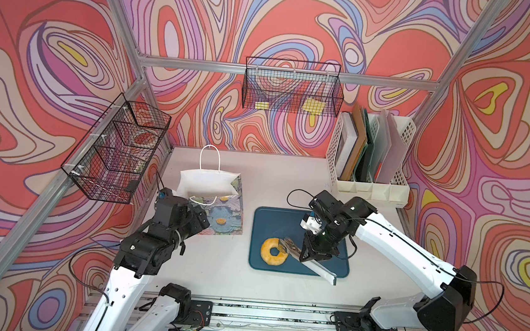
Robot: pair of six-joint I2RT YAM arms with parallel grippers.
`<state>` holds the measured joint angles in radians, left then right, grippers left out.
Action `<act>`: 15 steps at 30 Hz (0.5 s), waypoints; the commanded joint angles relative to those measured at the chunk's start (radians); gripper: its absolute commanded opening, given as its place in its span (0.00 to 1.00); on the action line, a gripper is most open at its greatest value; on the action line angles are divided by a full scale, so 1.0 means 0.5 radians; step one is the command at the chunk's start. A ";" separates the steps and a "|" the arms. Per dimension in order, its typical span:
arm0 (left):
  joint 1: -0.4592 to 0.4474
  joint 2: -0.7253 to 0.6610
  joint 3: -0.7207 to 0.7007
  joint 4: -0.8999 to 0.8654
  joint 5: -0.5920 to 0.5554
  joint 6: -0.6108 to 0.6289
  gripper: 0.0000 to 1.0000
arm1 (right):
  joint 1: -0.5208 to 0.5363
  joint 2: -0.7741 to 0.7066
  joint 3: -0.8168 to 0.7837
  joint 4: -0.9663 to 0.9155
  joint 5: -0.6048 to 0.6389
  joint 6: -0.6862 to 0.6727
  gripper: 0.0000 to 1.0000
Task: Pack bread into a paper bag
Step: Pick up the fake bread from the plate.
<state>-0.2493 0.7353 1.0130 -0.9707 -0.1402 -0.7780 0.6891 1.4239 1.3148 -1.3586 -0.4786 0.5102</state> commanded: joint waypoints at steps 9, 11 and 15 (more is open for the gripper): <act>-0.004 -0.052 -0.040 0.018 -0.021 0.004 0.86 | -0.080 0.165 0.108 -0.062 0.068 -0.151 0.29; -0.004 -0.056 -0.040 0.015 -0.024 0.005 0.86 | -0.091 0.193 0.098 -0.055 0.041 -0.174 0.29; -0.004 -0.059 -0.032 -0.001 -0.039 0.011 0.86 | -0.093 0.227 0.103 -0.035 -0.014 -0.183 0.29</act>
<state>-0.2493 0.7136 1.0016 -0.9699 -0.1417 -0.7780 0.6483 1.5311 1.3445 -1.3785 -0.4614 0.4419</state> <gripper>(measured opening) 0.864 0.295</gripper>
